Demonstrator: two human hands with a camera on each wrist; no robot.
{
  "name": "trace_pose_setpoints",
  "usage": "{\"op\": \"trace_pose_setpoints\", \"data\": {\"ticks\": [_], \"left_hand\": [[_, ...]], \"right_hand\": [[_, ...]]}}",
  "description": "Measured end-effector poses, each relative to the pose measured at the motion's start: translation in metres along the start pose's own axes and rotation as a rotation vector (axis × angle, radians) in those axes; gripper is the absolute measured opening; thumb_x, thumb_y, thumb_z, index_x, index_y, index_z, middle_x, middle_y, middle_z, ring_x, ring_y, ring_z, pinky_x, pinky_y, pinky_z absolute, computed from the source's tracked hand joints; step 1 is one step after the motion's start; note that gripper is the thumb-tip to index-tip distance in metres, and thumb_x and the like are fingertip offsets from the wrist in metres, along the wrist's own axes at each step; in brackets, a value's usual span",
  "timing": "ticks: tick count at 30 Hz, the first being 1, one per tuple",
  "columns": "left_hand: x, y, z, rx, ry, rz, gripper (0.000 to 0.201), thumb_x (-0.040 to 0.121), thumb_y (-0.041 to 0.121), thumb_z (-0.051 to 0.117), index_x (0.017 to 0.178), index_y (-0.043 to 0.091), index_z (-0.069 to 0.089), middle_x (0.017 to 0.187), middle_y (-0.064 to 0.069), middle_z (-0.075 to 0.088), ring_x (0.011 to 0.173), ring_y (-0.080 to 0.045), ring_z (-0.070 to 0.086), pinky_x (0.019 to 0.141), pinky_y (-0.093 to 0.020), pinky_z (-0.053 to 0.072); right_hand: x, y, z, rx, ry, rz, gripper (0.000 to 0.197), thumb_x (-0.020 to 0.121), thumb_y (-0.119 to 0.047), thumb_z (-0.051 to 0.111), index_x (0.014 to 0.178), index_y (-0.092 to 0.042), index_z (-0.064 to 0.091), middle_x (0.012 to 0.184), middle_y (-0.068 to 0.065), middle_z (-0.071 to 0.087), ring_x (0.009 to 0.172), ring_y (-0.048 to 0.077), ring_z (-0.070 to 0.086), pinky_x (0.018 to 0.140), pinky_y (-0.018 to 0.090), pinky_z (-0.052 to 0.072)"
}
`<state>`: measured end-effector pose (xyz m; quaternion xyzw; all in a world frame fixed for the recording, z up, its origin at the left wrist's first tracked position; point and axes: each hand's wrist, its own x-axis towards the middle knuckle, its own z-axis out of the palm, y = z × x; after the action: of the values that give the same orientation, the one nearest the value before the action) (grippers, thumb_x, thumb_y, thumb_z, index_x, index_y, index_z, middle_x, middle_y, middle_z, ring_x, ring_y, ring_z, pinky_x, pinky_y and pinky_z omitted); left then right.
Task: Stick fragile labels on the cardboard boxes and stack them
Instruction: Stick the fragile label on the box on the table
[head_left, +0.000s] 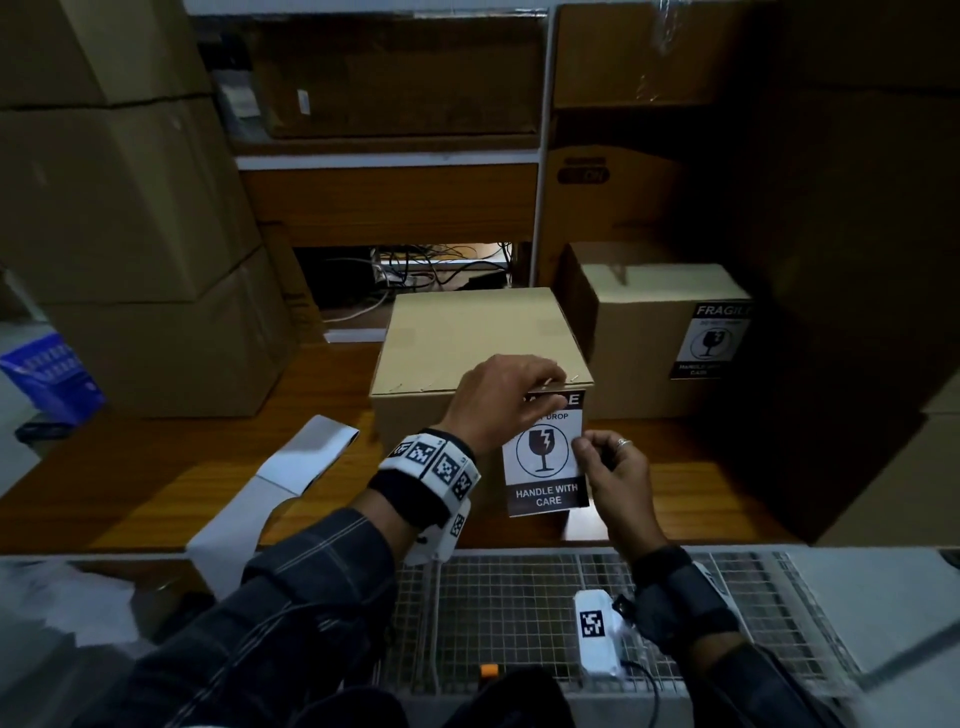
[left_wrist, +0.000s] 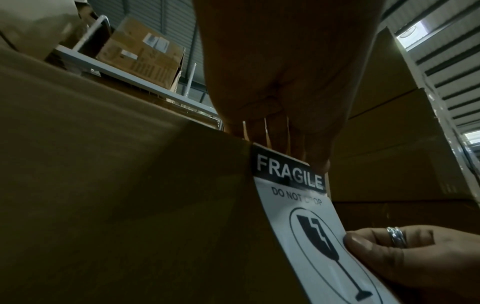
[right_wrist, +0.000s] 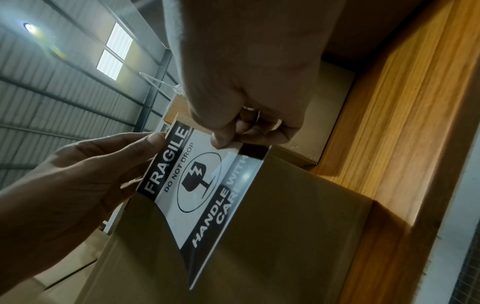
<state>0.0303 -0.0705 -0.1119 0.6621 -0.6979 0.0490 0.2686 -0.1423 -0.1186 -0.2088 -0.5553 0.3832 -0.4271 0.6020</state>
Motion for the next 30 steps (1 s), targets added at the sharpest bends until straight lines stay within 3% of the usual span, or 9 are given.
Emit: {"op": "trace_pose_setpoints", "data": {"ticks": [11,19,24,27,30], "left_hand": [[0.002,-0.003,0.008,-0.043,0.086,-0.055,0.022,0.090,0.032,0.076,0.111,0.027,0.073,0.105,0.008,0.076,0.092,-0.012,0.070,0.077,-0.037,0.059],[0.001,-0.003,0.010,-0.068,0.108,-0.051,0.021,0.090,0.031,0.075,0.110,0.024,0.074,0.106,0.007,0.076,0.091,-0.011,0.070,0.076,-0.034,0.059],[0.001,-0.004,0.009,-0.079,0.108,-0.058,0.020,0.090,0.033,0.075,0.109,0.025,0.074,0.107,0.007,0.077,0.091,-0.012,0.071,0.075,-0.035,0.060],[0.002,-0.004,0.010,-0.075,0.104,-0.065,0.019,0.090,0.033,0.075,0.108,0.026,0.074,0.105,0.008,0.077,0.090,-0.011,0.071,0.076,-0.036,0.060],[0.002,-0.004,0.011,-0.074,0.104,-0.065,0.020,0.090,0.032,0.076,0.108,0.025,0.074,0.105,0.006,0.077,0.090,-0.011,0.071,0.076,-0.036,0.060]], "right_hand": [[0.005,0.002,-0.002,-0.003,0.002,-0.002,0.006,0.102,-0.013,0.057,0.105,-0.013,0.063,0.101,0.004,0.073,0.086,0.011,0.074,0.070,0.027,0.061],[0.005,0.007,-0.002,0.023,0.052,-0.008,0.007,0.100,-0.014,0.062,0.107,-0.012,0.065,0.101,0.004,0.075,0.091,0.015,0.075,0.067,0.026,0.061],[0.001,0.012,0.002,0.084,0.067,-0.001,0.024,0.092,-0.007,0.072,0.113,-0.012,0.062,0.106,0.007,0.074,0.094,0.017,0.075,0.070,0.027,0.062],[0.002,0.012,0.002,0.150,0.103,0.026,0.045,0.087,-0.003,0.076,0.122,-0.016,0.052,0.103,0.007,0.073,0.093,0.016,0.075,0.071,0.027,0.061],[0.005,0.016,0.000,0.148,0.106,0.038,0.051,0.084,-0.003,0.079,0.123,-0.018,0.050,0.100,0.008,0.075,0.091,0.013,0.075,0.074,0.027,0.060]]}}
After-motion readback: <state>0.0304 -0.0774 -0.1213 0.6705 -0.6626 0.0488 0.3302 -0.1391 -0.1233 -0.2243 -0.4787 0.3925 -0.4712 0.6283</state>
